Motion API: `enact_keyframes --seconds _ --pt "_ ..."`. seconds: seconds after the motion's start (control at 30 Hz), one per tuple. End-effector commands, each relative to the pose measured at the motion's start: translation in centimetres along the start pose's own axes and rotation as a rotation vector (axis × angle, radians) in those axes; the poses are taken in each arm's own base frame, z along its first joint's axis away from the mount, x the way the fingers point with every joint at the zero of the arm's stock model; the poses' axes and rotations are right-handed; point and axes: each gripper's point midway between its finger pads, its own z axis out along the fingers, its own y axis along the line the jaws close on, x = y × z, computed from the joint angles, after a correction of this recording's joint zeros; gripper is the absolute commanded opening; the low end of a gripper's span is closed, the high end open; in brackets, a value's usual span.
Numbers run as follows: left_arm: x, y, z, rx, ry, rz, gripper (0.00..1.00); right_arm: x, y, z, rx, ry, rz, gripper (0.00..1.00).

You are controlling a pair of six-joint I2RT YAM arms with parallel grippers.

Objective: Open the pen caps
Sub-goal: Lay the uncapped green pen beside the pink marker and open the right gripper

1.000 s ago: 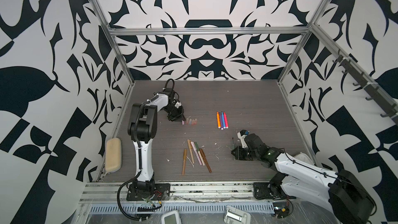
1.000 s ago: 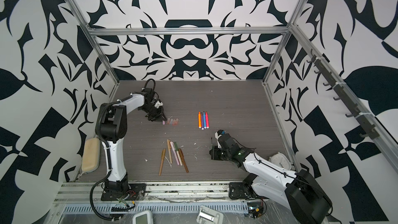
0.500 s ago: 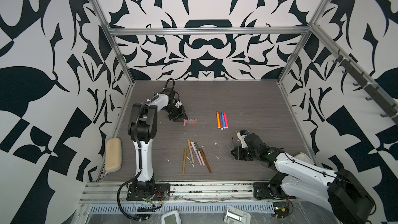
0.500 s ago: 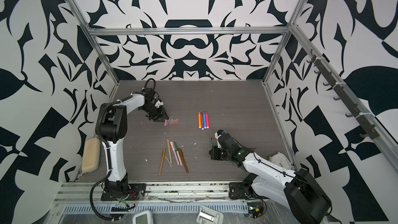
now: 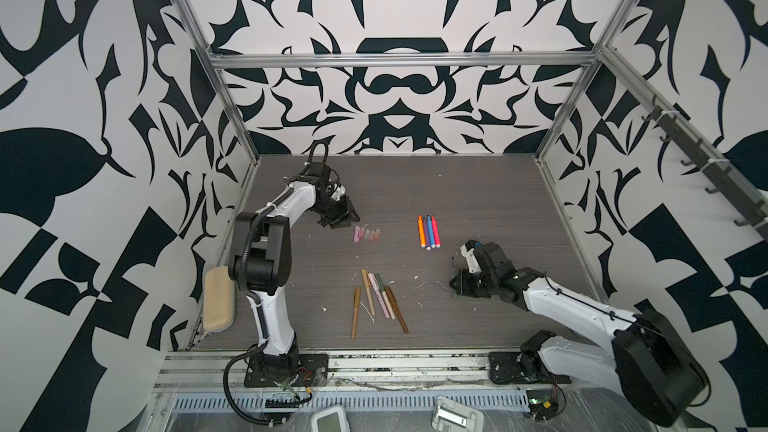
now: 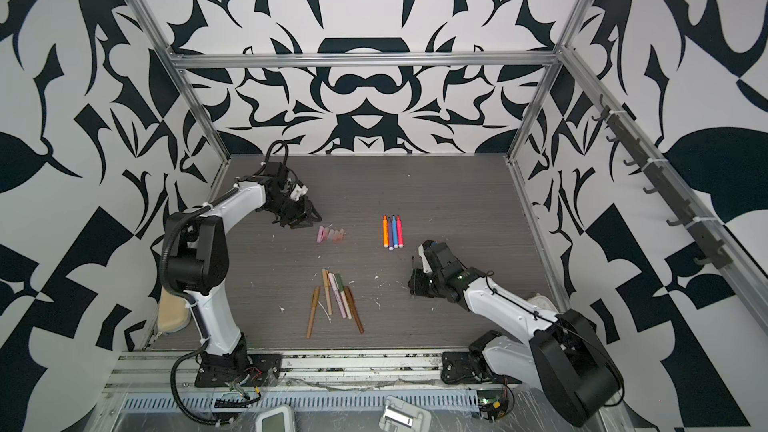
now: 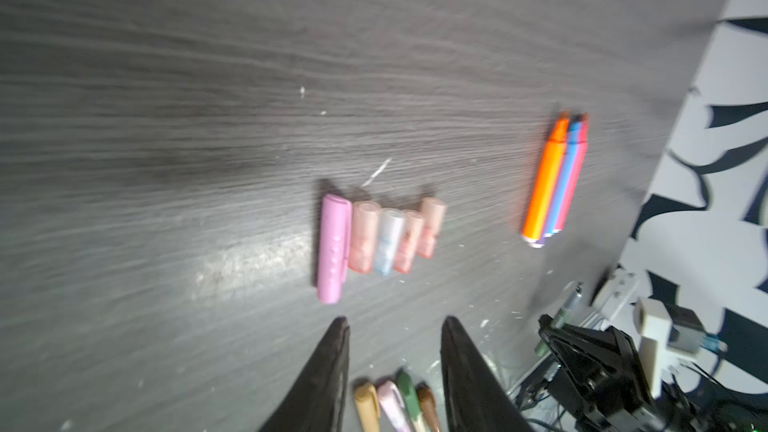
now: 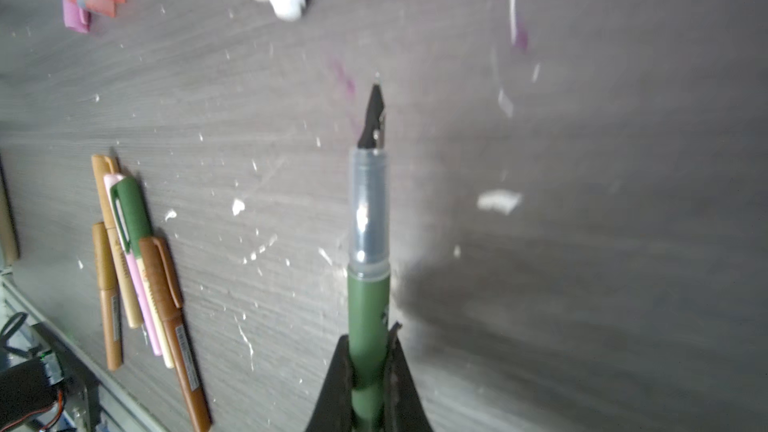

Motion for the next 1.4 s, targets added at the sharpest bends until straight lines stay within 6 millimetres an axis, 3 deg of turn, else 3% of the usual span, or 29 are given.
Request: enact_keyframes --seconds 0.0,0.13,0.37,0.5,0.67,0.9,1.17,1.37 --pt "0.4 -1.3 -3.3 0.06 -0.061 -0.038 0.4 -4.1 0.9 -1.1 0.004 -0.042 -0.094 0.0" --pt "2.7 -2.6 -6.6 0.109 -0.11 -0.035 0.4 -8.4 1.7 -0.5 -0.043 -0.018 -0.072 0.0" --pt "8.5 -3.1 -10.0 0.123 -0.16 -0.034 0.4 -12.9 1.7 2.7 -0.078 0.062 -0.052 0.0" --pt "11.8 -1.8 -12.4 0.029 -0.212 -0.004 0.44 -13.6 1.2 3.9 -0.076 0.088 -0.045 0.0" --pt "14.5 -1.0 -12.8 0.016 -0.225 0.013 0.45 -13.6 0.5 4.6 -0.068 0.098 -0.024 0.04" --pt "14.6 -1.4 -12.9 0.051 -0.268 0.047 0.47 -13.6 0.7 5.1 -0.127 0.112 0.006 0.33" --pt "14.6 -1.3 -12.7 0.055 -0.263 0.042 0.47 -14.6 1.6 5.0 -0.187 0.099 0.02 0.45" --pt "14.6 -1.3 -12.6 0.054 -0.265 0.038 0.47 -15.2 1.9 5.5 -0.199 0.104 0.033 0.47"
